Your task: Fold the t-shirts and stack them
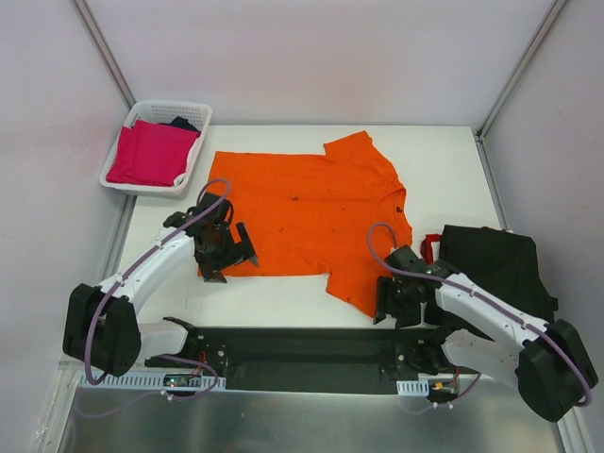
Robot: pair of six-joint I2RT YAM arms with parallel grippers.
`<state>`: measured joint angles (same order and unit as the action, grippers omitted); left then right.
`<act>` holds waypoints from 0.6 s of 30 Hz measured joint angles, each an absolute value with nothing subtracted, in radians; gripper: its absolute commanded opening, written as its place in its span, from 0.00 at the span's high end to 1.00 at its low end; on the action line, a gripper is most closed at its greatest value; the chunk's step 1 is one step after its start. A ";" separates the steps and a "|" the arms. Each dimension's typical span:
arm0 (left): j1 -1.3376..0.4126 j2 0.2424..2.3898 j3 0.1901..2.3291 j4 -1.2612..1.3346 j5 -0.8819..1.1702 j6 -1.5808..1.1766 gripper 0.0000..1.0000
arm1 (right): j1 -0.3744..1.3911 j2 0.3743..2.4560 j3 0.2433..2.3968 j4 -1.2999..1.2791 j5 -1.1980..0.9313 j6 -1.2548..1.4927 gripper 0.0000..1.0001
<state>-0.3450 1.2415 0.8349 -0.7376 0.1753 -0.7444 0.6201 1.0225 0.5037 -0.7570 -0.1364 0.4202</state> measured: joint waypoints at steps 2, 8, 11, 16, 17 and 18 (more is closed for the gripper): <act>-0.345 1.241 0.835 -0.740 0.176 -0.744 0.02 | 0.624 1.013 0.487 -0.752 -0.133 0.435 0.38; -0.345 1.240 0.835 -0.759 0.174 -0.733 0.01 | 0.628 1.053 0.487 -0.737 -0.121 0.454 0.39; -0.345 1.234 0.835 -0.776 0.173 -0.719 0.01 | 0.639 1.106 0.512 -0.742 -0.116 0.456 0.39; -0.345 1.232 0.837 -0.795 0.172 -0.706 0.01 | 0.670 1.175 0.552 -0.732 -0.110 0.460 0.40; -0.345 1.232 0.837 -0.797 0.172 -0.704 0.01 | 0.675 1.186 0.559 -0.721 -0.110 0.461 0.40; -0.345 1.235 0.838 -0.799 0.172 -0.702 0.01 | 0.678 1.196 0.565 -0.712 -0.110 0.461 0.40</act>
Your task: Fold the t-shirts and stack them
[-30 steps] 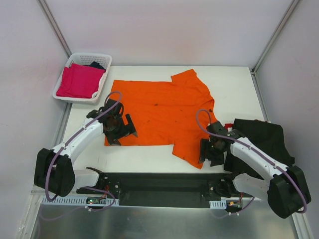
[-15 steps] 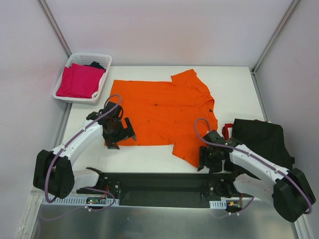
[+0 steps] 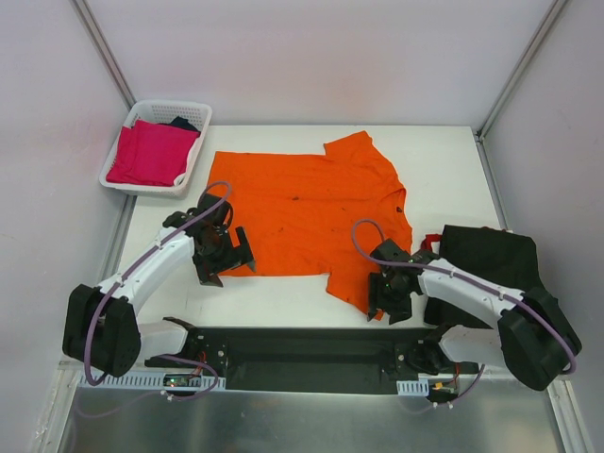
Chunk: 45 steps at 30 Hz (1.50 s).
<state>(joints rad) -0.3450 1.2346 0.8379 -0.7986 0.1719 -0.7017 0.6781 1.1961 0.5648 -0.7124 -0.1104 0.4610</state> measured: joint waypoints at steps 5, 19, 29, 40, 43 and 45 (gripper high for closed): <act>-0.345 1.257 0.844 -0.801 0.172 -0.690 0.01 | 0.693 1.222 0.578 -0.709 -0.101 0.466 0.41; -0.345 1.259 0.846 -0.807 0.171 -0.659 0.01 | 0.731 1.288 0.614 -0.730 -0.063 0.485 0.48; -0.345 1.257 0.846 -0.822 0.155 -0.643 0.01 | 0.755 1.316 0.636 -0.722 -0.052 0.494 0.53; -0.345 1.275 0.847 -0.825 0.153 -0.643 0.01 | 0.762 1.316 0.638 -0.701 -0.047 0.498 0.76; -0.345 1.275 0.847 -0.825 0.153 -0.643 0.01 | 0.763 1.316 0.646 -0.676 -0.047 0.497 0.93; -0.345 1.275 0.847 -0.825 0.153 -0.643 0.01 | 0.764 1.316 0.656 -0.655 -0.048 0.498 0.98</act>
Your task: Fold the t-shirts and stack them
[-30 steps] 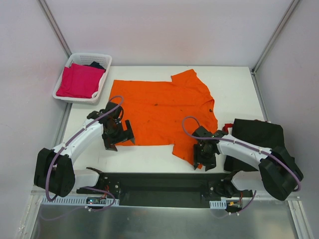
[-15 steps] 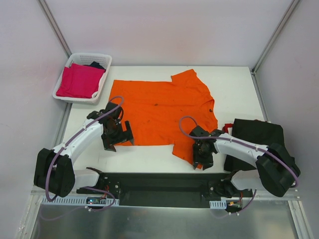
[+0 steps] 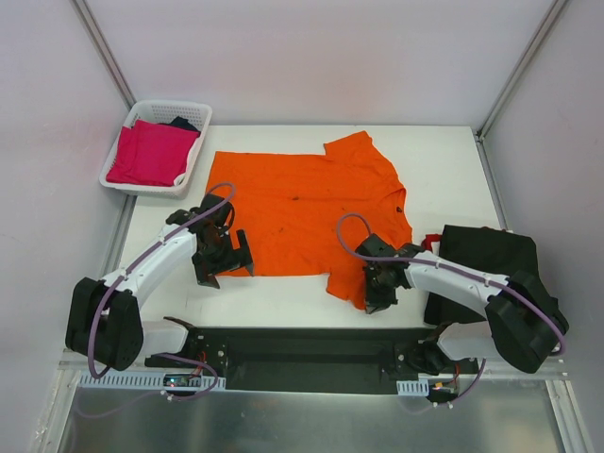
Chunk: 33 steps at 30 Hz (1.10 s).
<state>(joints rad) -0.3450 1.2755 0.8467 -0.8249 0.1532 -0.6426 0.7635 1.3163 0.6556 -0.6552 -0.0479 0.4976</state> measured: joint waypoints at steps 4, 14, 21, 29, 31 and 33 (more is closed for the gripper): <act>-0.345 1.275 0.847 -0.825 0.149 -0.643 0.01 | 0.764 1.316 0.664 -0.627 -0.048 0.501 0.99; -0.330 1.219 0.846 -0.865 0.033 -0.688 0.01 | 0.764 1.317 0.664 -0.627 -0.049 0.493 0.99; -0.174 1.214 0.798 -0.841 0.023 -0.691 0.02 | 0.764 1.316 0.685 -0.661 -0.049 0.470 0.99; -0.074 1.234 0.788 -0.806 0.021 -0.692 0.03 | 0.764 1.273 0.686 -0.719 -0.047 0.440 0.99; -0.064 1.259 0.787 -0.790 0.020 -0.692 0.04 | 0.764 1.263 0.686 -0.730 -0.047 0.431 0.99; -0.064 1.283 0.785 -0.775 0.014 -0.693 0.04 | 0.764 1.261 0.686 -0.741 -0.046 0.423 0.99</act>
<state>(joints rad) -0.0635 1.2827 0.7845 -0.7746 0.0135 -0.6926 0.7639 1.2613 0.6865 -0.7414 -0.0463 0.4229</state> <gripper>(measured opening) 0.965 0.022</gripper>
